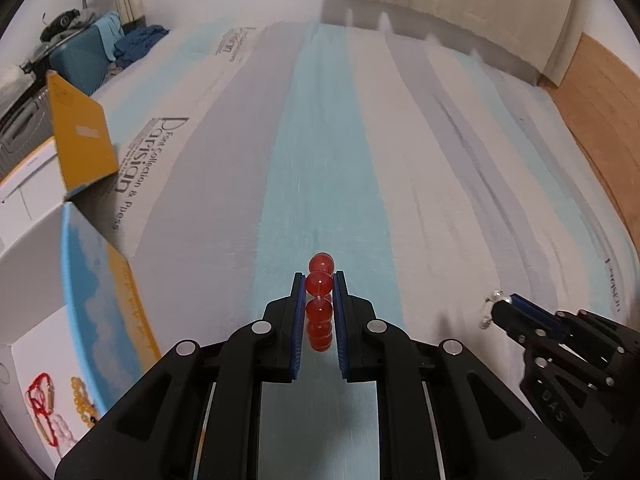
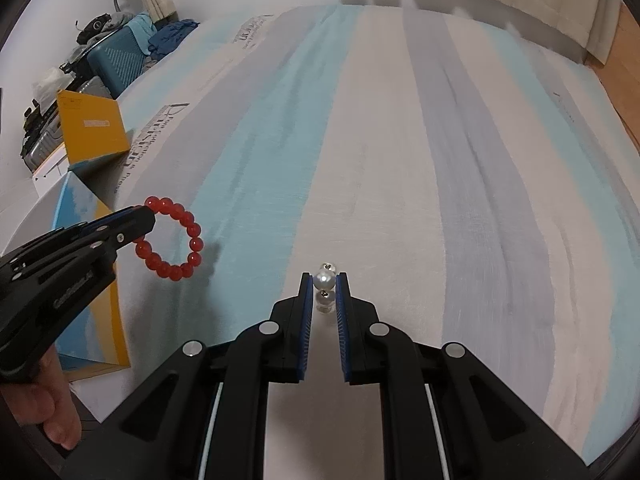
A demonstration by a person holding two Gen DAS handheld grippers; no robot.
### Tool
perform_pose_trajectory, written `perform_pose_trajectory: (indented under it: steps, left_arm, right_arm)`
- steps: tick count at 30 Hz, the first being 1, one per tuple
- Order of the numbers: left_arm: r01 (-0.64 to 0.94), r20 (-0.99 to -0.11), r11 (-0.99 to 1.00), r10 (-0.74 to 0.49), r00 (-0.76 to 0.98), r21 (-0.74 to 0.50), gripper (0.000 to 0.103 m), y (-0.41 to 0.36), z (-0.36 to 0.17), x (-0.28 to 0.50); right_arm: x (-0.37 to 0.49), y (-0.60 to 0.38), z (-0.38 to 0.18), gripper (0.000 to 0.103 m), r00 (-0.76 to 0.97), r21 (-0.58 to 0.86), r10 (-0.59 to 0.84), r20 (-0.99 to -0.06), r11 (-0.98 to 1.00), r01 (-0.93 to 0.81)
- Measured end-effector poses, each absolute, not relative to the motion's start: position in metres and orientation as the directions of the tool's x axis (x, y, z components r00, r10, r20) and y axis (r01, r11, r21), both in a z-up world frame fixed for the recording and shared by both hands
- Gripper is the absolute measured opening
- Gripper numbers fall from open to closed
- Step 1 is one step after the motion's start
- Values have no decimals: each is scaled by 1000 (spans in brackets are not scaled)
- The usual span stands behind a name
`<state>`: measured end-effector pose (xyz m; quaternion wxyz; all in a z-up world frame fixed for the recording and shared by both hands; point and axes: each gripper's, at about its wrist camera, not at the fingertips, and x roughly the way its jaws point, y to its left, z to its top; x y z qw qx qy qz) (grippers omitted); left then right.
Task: Organize jewelry
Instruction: 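Lift the red bracelet and pearl earrings and carry them over the box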
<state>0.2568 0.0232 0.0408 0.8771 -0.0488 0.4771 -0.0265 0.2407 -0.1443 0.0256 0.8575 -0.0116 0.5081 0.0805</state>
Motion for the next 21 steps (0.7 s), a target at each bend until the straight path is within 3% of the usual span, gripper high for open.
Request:
perform_pose_trajectory:
  steps: [21]
  left_arm:
    - [-60,-778,991,-56,626,-119,13,93,115,182]
  right_arm:
    - [195,-74,99,11,532,39,153,-833,975,-219]
